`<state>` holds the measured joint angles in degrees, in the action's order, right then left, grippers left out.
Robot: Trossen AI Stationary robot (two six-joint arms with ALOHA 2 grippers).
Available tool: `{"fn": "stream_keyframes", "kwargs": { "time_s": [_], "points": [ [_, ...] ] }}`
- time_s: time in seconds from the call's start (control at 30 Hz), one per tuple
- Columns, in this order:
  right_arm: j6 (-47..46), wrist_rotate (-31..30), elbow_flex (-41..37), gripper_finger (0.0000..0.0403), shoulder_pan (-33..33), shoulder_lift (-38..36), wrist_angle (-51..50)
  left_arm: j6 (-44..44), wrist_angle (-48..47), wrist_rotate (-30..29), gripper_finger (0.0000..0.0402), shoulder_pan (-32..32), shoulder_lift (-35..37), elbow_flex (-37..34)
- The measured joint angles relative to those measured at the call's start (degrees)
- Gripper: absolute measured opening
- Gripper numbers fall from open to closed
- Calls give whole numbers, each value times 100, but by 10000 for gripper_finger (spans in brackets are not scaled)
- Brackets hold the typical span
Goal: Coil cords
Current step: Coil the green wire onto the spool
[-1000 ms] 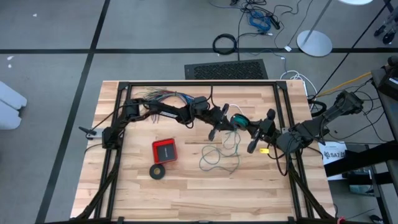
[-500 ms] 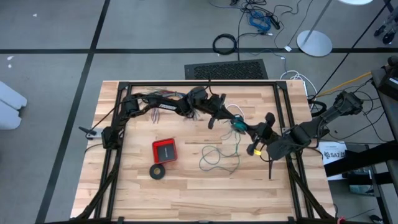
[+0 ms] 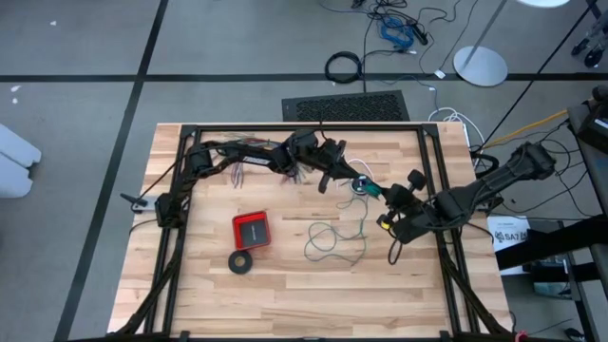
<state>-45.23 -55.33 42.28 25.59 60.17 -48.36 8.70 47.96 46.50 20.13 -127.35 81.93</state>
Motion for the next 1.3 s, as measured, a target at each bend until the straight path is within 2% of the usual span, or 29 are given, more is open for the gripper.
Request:
{"fn": "stream_keyframes", "kwargs": {
  "time_s": [0.33, 0.6, 0.97, 1.3],
  "points": [
    [-15, -168, -2, 0, -444, 662, -89, -365, -1473, -11, 1, -207, 2, 489],
    [-197, -419, -2, 0, -452, 948, -112, -364, -1854, -4, 1, -186, 1, 496],
    [-224, -784, -2, 0, -20, 950, -215, -360, -2169, 243, 1, 132, 0, 496],
    [-359, -624, -2, 0, -223, 950, -670, -493, -2415, 657, 1, 224, 286, 494]
  ]
}}
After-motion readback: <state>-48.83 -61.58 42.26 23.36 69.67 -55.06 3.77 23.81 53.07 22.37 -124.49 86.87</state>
